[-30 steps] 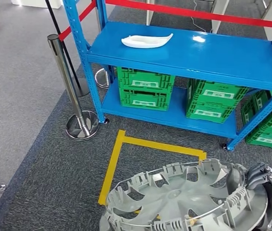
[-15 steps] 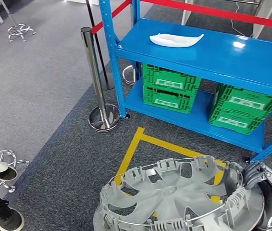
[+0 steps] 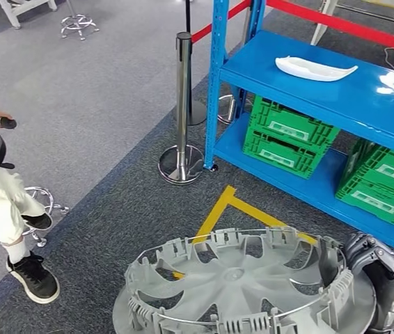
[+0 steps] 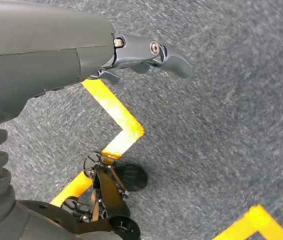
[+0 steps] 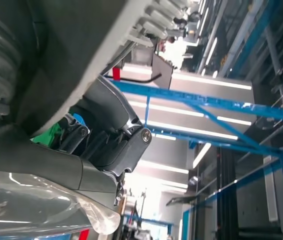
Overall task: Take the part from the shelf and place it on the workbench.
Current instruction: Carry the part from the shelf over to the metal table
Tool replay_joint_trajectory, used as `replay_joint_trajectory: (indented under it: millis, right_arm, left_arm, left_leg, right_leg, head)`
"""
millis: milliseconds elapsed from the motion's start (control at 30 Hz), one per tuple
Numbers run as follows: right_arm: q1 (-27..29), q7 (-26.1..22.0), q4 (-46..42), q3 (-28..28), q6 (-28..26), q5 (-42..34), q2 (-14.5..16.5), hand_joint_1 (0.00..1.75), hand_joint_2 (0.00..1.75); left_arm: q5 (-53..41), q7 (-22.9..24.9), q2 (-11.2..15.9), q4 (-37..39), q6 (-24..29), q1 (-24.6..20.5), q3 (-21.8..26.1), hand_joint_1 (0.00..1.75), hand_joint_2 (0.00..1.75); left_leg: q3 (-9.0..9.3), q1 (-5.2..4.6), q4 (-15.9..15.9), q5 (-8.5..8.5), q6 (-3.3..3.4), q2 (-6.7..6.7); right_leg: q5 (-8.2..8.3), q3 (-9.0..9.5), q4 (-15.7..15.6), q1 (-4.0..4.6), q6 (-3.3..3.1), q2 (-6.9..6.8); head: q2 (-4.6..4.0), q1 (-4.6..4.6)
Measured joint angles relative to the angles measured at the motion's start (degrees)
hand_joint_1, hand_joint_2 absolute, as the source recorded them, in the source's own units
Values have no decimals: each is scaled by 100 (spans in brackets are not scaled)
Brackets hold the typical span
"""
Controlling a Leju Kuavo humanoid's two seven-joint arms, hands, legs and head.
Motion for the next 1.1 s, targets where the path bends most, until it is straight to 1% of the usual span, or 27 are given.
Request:
replay_joint_trajectory:
  millis: [33, 100, 133, 167, 233, 267, 333, 367, 400, 433, 467, 500, 533, 600, 633, 667, 700, 733, 767, 833, 900, 933, 967, 1000, 1033, 1067, 1100]
  right_arm:
    - [1, 1, 1, -2, 19, -4, 3, 175, 175]
    - [6, 8, 1, -8, 59, -11, 6, 175, 175]
    - [8, 14, 1, -11, 81, -18, 10, 175, 175]
    - [10, 18, 1, -15, 98, -22, 14, 175, 175]
    - [10, 22, 1, -26, 115, -25, 25, 175, 175]
    - [9, 24, 1, -31, 124, -17, 30, 175, 175]
    - [15, 33, 1, -40, 139, 18, 48, 175, 175]
    - [19, 41, 1, -44, 146, 38, 54, 175, 175]
    - [23, 49, 1, -49, 150, 52, 60, 175, 175]
    - [25, 57, 1, -51, 154, 60, 62, 175, 175]
    - [25, 67, 1, -54, 160, 63, 64, 175, 175]
    - [24, 75, 1, -56, 165, 65, 66, 175, 175]
    - [25, 83, 1, -57, 170, 66, 67, 175, 175]
    - [27, 97, 1, -59, 177, 77, 67, 175, 175]
    - [31, 102, 1, -60, 178, 87, 68, 175, 175]
    - [34, 106, 1, -61, 180, 101, 68, 175, 175]
    - [36, 108, 1, -62, 182, 110, 68, 175, 175]
    - [35, 109, 1, -63, 185, 118, 68, 175, 175]
    - [29, 111, 1, -63, 189, 121, 67, 175, 175]
    - [30, 115, 2, -63, 193, 119, 67, 175, 175]
    - [47, 125, 4, -63, 202, 117, 68, 175, 175]
    - [54, 132, 8, -63, 207, 116, 67, 175, 175]
    - [60, 141, 12, -63, 213, 115, 67, 175, 175]
    - [63, 149, 15, -63, 220, 115, 66, 175, 175]
    - [65, 156, 18, -63, 225, 115, 66, 175, 175]
    - [68, 163, 18, -63, 231, 115, 66, 175, 175]
    - [70, 168, 21, -63, 239, 114, 67, 175, 175]
  left_arm:
    - [-1, 1, -3, 0, 0, 1, 1, 0, 175]
    - [-3, 3, -8, 0, 1, -7, 3, 0, 175]
    - [-6, 5, -10, 0, 1, -11, 4, 0, 175]
    - [-9, 10, -11, 0, 2, -9, 5, 0, 175]
    - [-14, 24, -7, 0, 3, 11, 8, 0, 175]
    - [-15, 32, -3, 0, 3, 22, 9, 0, 175]
    - [-20, 48, 3, 0, 4, 19, 12, 0, 175]
    - [-25, 54, 2, 0, 4, 11, 12, 0, 175]
    - [-30, 58, 1, 0, 4, 2, 12, 0, 175]
    - [-34, 60, 0, 0, 3, -3, 11, 0, 175]
    - [-42, 64, -1, 0, 3, -1, 11, 0, 175]
    - [-48, 68, -1, 0, 2, 4, 12, 0, 175]
    - [-57, 71, -1, 0, 2, 8, 13, 0, 175]
    - [-82, 79, -3, 0, 2, 3, 13, 0, 175]
    - [-94, 83, -5, 0, 1, -7, 13, 0, 175]
    - [-103, 86, -8, 0, -1, -17, 12, 0, 175]
    - [-107, 89, -8, 0, -1, -20, 12, 0, 175]
    - [-106, 90, -4, 0, -1, -17, 12, 0, 175]
    - [-105, 90, -2, 0, -1, -5, 12, 0, 175]
    - [-105, 90, 5, 0, 1, 3, 13, 0, 175]
    - [-110, 94, 7, 0, 2, -9, 13, 0, 175]
    - [-115, 97, 7, 0, 1, -15, 13, 0, 175]
    - [-118, 101, 7, 0, 1, -16, 13, 0, 175]
    - [-120, 103, 8, 0, 0, -14, 13, 0, 175]
    - [-121, 106, 8, 0, 0, -13, 13, 0, 175]
    - [-121, 107, 8, 0, 0, -13, 13, 0, 175]
    - [-121, 109, 9, 0, 0, -15, 13, 0, 175]
  left_leg:
    - [1, -2, 12, 1, 0, -80]
    - [-19, -7, 50, -1, -10, -225]
    - [-49, -4, 69, 7, -29, -286]
    - [-84, 2, 81, 19, -55, -342]
    - [-140, 20, 88, 50, -117, -449]
    - [-161, 15, 119, 30, -149, -413]
    - [-308, 14, 441, -173, -222, -159]
    - [-462, 28, 777, -352, -265, 14]
    - [-639, 56, 1161, -527, -303, 115]
    - [-793, 87, 1488, -642, -333, 164]
    - [-868, 116, 1656, -657, -358, 185]
    - [-839, 142, 1606, -565, -376, 200]
    - [-697, 161, 1333, -380, -386, 238]
    - [-293, 143, 543, -54, -376, 484]
    - [-152, 115, 256, 23, -348, 606]
    - [-94, 83, 116, 29, -317, 686]
    - [-99, 52, 96, 6, -280, 682]
    - [-112, 48, 86, 14, -237, 616]
    - [-108, 52, 57, 27, -198, 552]
    - [-90, 70, -1, 62, -110, 428]
    - [-92, 71, -14, 80, -52, 295]
    - [-95, 62, -12, 83, -38, 218]
    - [-93, 54, -9, 84, -33, 138]
    - [-89, 49, -3, 83, -32, 53]
    - [-84, 50, 7, 80, -36, -35]
    - [-83, 53, 24, 74, -45, -120]
    - [-95, 47, 56, 62, -64, -202]
  right_leg:
    - [216, 144, -310, 6, -19, 45]
    - [507, 484, -1027, -4, -64, 268]
    - [554, 598, -1254, -8, -82, 359]
    - [537, 648, -1347, -6, -99, 408]
    - [553, 677, -1393, -6, -142, 317]
    - [571, 689, -1414, -15, -171, 253]
    - [591, 720, -1457, -40, -231, 97]
    - [586, 730, -1461, -32, -247, 13]
    - [579, 734, -1461, -28, -260, -72]
    - [572, 736, -1460, -24, -265, -154]
    - [564, 740, -1459, -24, -265, -232]
    - [556, 748, -1459, -25, -261, -299]
    - [544, 765, -1459, -27, -250, -364]
    - [506, 808, -1458, -19, -199, -479]
    - [488, 826, -1459, -9, -164, -537]
    - [474, 838, -1461, 4, -129, -592]
    - [467, 850, -1470, 12, -97, -652]
    - [462, 870, -1486, 8, -65, -711]
    - [432, 879, -1480, -3, -35, -688]
    - [239, 779, -1242, -23, -6, -440]
    - [-105, 431, -540, -25, -15, -127]
    - [-229, 232, -164, -21, -18, -56]
    - [-260, 82, 84, -19, -20, -24]
    - [-165, 29, 105, -19, -22, -10]
    - [30, 79, -93, -23, -24, 13]
    - [270, 205, -448, -37, -25, 95]
    - [446, 341, -810, -56, -22, 246]
  head:
    - [0, 2]
    - [0, -1]
    - [0, -3]
    - [0, -5]
    - [0, -4]
    - [0, -9]
    - [0, -54]
    - [0, -77]
    - [0, -96]
    - [0, -96]
    - [0, -98]
    - [0, -99]
    - [0, -98]
    - [0, -102]
    - [0, -103]
    - [0, -105]
    - [0, -106]
    - [0, -107]
    - [0, -102]
    - [0, -80]
    - [0, -50]
    - [0, -39]
    - [0, -37]
    - [0, -37]
    - [0, -35]
    - [0, -34]
    - [0, -34]
